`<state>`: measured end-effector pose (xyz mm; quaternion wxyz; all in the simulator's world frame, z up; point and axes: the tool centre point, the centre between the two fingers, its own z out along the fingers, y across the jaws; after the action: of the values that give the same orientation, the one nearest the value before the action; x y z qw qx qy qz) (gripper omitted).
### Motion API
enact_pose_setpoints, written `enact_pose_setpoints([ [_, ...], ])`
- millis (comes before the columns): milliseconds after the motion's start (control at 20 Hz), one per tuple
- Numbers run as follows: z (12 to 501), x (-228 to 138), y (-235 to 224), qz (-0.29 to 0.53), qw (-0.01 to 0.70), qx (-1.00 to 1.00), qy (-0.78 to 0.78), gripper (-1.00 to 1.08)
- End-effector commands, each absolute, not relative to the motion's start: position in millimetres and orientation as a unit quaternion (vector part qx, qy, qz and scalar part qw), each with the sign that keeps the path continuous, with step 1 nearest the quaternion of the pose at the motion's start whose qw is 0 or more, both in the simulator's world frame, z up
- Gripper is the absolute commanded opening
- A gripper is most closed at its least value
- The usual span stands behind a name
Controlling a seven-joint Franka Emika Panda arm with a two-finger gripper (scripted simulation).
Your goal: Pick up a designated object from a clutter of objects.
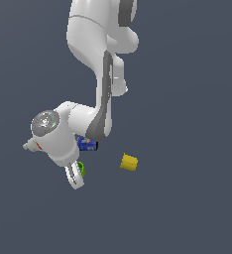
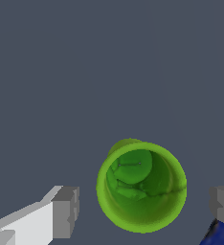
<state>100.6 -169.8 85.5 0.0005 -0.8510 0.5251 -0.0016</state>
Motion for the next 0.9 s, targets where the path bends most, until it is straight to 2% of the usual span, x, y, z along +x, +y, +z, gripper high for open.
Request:
enact_pose_setpoints([
  [0,74,100,-170,-0.001,0.0,-0.851,0.526,1.0],
  [250,48,98,-171,0.0,0.0,-0.849,0.528,1.0],
  [500,43,100,-171,0.0,0.0,-0.849,0.528,1.0],
  [550,43,100,-171,0.0,0.0,-0.849,0.528,-1.0],
  [850,43,100,-171,0.0,0.0,-0.849,0.528,-1.0],
])
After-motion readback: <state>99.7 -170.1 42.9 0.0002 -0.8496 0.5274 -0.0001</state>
